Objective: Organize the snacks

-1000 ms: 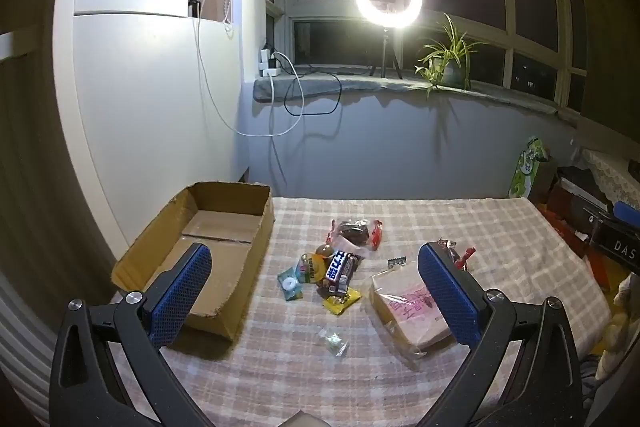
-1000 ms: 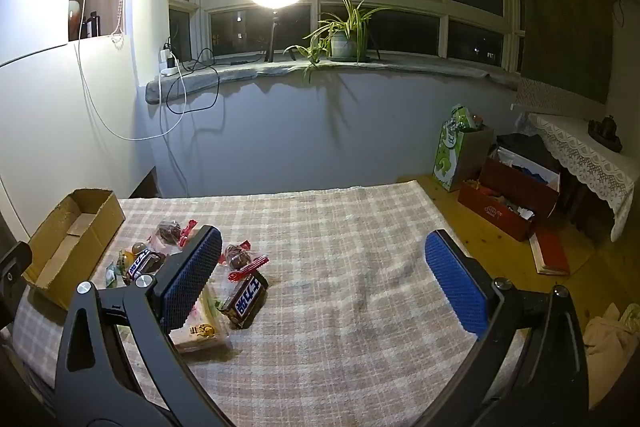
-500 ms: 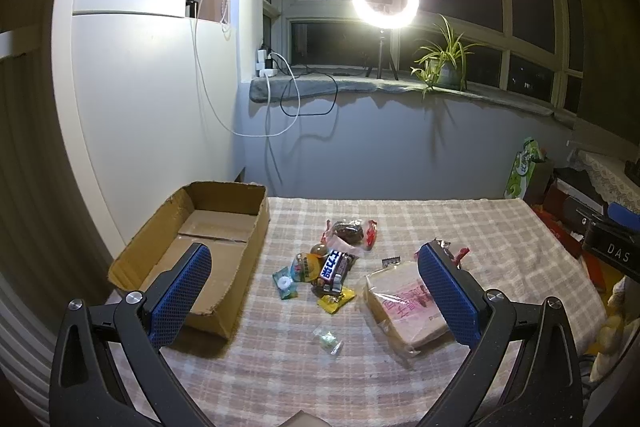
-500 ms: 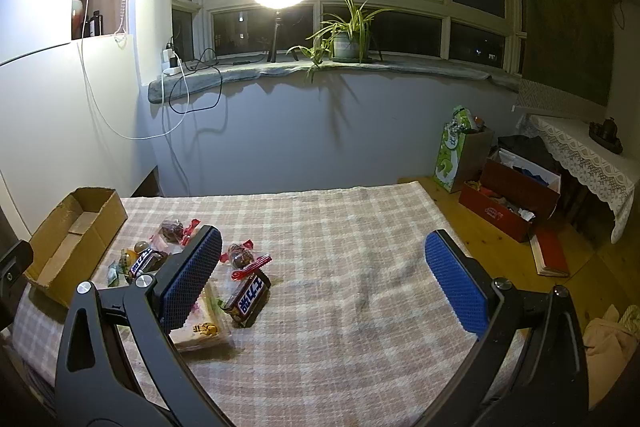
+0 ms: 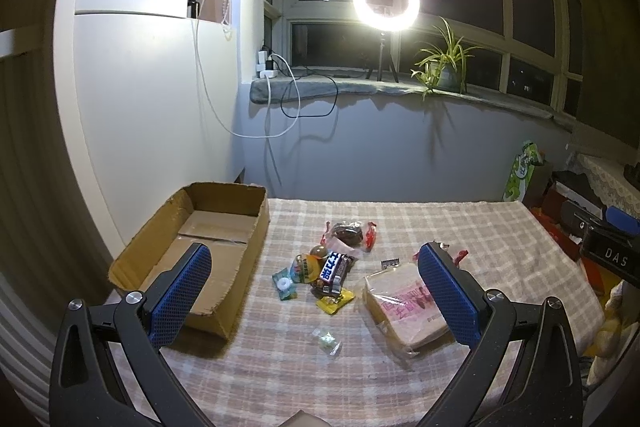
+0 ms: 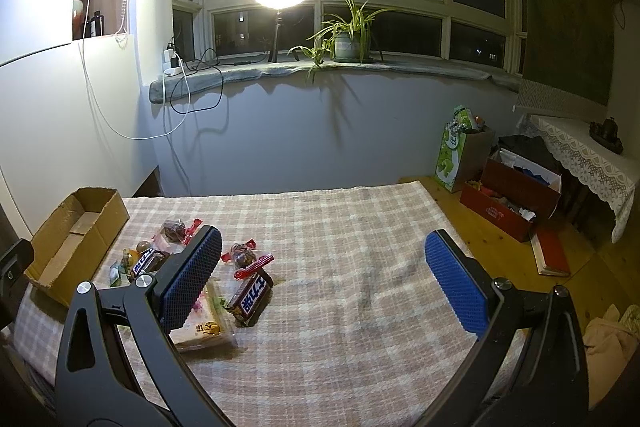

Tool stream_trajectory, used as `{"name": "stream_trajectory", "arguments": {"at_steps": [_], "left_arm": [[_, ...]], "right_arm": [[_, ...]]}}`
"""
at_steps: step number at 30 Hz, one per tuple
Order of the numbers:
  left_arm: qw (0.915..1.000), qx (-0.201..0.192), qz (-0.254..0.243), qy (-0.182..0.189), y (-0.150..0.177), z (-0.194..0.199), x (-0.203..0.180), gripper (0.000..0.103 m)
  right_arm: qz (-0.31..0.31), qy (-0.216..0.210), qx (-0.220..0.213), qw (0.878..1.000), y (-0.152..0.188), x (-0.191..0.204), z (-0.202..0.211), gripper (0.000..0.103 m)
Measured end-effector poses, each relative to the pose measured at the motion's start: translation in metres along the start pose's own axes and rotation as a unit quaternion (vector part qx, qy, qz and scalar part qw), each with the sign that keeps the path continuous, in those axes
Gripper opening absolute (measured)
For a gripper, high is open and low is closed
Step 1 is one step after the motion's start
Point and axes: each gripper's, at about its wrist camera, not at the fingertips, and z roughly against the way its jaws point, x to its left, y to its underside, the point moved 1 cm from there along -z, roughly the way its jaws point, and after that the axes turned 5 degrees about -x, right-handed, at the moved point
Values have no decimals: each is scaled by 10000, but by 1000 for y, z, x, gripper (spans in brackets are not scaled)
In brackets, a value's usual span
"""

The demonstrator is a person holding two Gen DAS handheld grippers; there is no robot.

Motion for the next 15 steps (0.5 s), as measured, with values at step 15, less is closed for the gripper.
{"name": "stream_trajectory", "arguments": {"at_steps": [15], "left_arm": [[10000,1,-10,7,0,0,2,102]], "right_arm": [[12,-7,-11,10000,0,5,5,103]]}}
